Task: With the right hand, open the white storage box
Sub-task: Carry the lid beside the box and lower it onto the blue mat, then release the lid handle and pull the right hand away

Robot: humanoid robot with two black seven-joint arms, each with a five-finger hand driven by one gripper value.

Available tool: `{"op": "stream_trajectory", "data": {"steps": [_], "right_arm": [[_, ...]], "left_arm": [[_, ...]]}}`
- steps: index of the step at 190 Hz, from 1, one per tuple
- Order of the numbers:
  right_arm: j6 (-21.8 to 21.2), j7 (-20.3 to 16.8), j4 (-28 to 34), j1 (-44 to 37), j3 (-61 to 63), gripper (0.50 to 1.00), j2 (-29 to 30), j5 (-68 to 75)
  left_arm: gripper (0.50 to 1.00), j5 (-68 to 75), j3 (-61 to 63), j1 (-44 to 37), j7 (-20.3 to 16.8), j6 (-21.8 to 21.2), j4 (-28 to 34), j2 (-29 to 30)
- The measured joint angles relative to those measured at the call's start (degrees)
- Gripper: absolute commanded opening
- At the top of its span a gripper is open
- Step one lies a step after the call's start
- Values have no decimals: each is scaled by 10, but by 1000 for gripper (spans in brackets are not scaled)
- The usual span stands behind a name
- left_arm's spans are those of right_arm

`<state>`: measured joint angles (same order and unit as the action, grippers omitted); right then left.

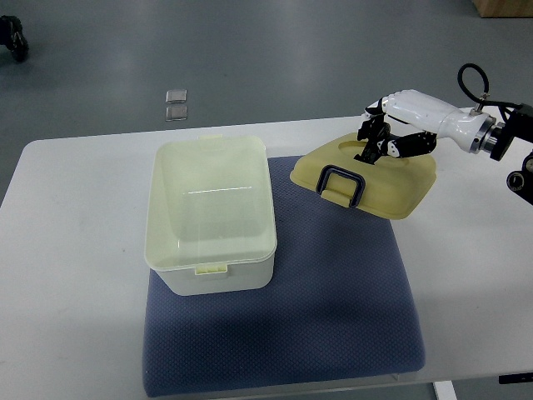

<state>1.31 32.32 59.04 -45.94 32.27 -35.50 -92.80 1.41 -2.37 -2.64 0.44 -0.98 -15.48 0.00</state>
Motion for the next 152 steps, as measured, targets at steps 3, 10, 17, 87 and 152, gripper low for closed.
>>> {"op": "stream_trajectory", "data": {"steps": [3, 10, 17, 87, 152], "right_arm": [[2, 0, 0, 1, -3, 500, 0, 0], [6, 0, -1, 4, -10, 500, 1, 0], [12, 0, -1, 6, -19, 500, 1, 0], [65, 2, 6, 12, -88, 500, 4, 1], [68, 5, 53, 11, -89, 500, 7, 3]], "left_arm": [[1000, 0, 0, 0, 0, 0, 0, 0], [1000, 0, 0, 0, 0, 0, -1, 0], [1000, 0, 0, 0, 0, 0, -2, 0], [1000, 0, 0, 0, 3, -1, -3, 0], [1000, 0, 0, 0, 3, -1, -2, 0]]}}
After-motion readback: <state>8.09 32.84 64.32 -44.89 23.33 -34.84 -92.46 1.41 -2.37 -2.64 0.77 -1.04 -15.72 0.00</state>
